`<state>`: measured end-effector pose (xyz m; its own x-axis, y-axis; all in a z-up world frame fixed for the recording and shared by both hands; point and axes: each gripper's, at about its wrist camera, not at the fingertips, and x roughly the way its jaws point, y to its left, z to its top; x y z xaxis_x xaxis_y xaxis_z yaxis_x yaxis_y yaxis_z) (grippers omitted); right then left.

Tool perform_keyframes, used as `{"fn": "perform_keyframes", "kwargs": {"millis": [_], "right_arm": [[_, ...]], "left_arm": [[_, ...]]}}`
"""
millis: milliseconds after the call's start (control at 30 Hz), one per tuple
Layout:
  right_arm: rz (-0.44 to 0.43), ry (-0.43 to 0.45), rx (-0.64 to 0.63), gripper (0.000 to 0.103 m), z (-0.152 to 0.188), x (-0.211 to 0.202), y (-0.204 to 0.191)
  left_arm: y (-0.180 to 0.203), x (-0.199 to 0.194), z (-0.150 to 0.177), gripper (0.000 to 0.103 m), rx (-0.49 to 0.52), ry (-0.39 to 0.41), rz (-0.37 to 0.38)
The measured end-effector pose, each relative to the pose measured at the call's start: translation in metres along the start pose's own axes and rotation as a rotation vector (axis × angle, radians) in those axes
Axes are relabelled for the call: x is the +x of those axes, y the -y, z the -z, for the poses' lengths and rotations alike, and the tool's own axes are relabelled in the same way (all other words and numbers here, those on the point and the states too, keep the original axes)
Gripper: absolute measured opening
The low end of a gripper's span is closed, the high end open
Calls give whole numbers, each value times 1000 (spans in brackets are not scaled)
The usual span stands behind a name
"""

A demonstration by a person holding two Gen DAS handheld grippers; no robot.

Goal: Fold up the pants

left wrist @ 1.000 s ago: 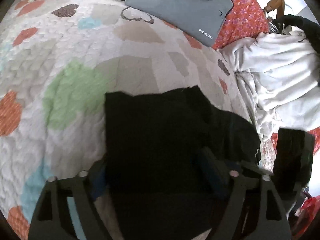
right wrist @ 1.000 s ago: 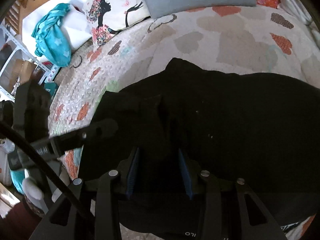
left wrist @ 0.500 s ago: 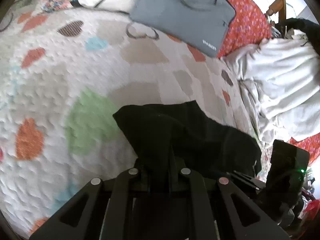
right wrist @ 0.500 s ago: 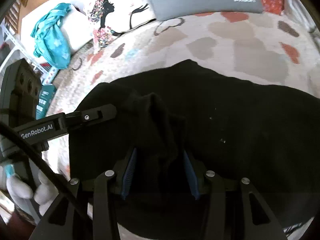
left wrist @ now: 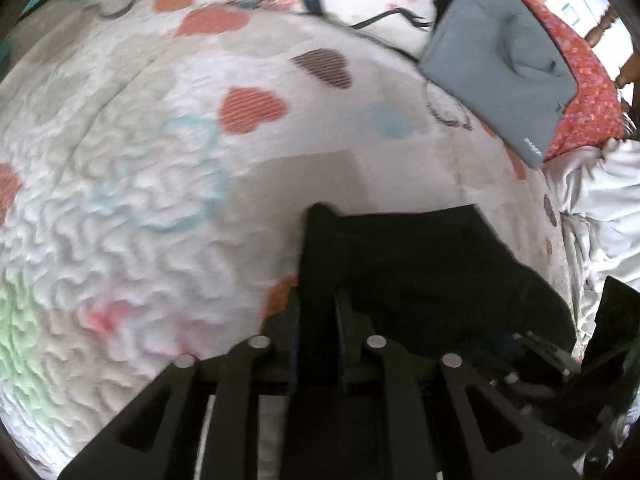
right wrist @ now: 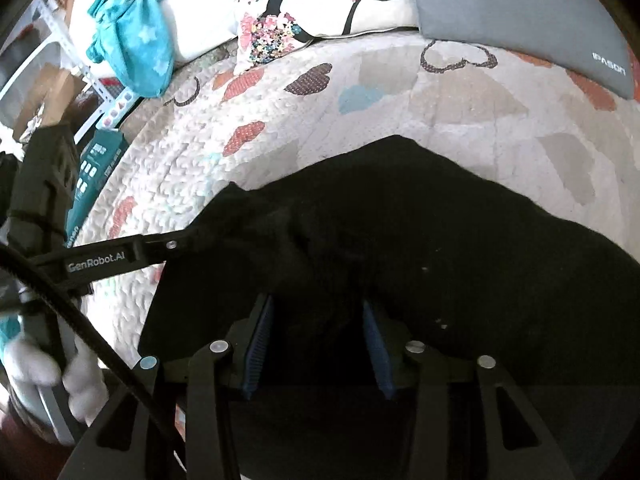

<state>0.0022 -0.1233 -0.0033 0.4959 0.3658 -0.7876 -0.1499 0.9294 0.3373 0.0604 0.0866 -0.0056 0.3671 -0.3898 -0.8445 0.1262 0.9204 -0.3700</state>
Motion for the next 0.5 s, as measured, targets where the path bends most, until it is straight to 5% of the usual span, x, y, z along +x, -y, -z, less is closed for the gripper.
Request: {"fn": "perform_keyframes", "kwargs": {"millis": [133, 267, 367, 500], "right_arm": [[44, 19, 3, 45, 4, -16, 12], [146, 116, 44, 49, 6, -49, 24], [18, 152, 103, 49, -2, -65, 29], [-288, 77, 207, 50, -35, -50, 38]], "left_arm": [[-19, -33, 4, 24, -24, 68, 7], [5, -56, 10, 28, 55, 127, 14], [34, -54, 24, 29, 125, 137, 28], [59, -37, 59, 30, 135, 109, 109]]}}
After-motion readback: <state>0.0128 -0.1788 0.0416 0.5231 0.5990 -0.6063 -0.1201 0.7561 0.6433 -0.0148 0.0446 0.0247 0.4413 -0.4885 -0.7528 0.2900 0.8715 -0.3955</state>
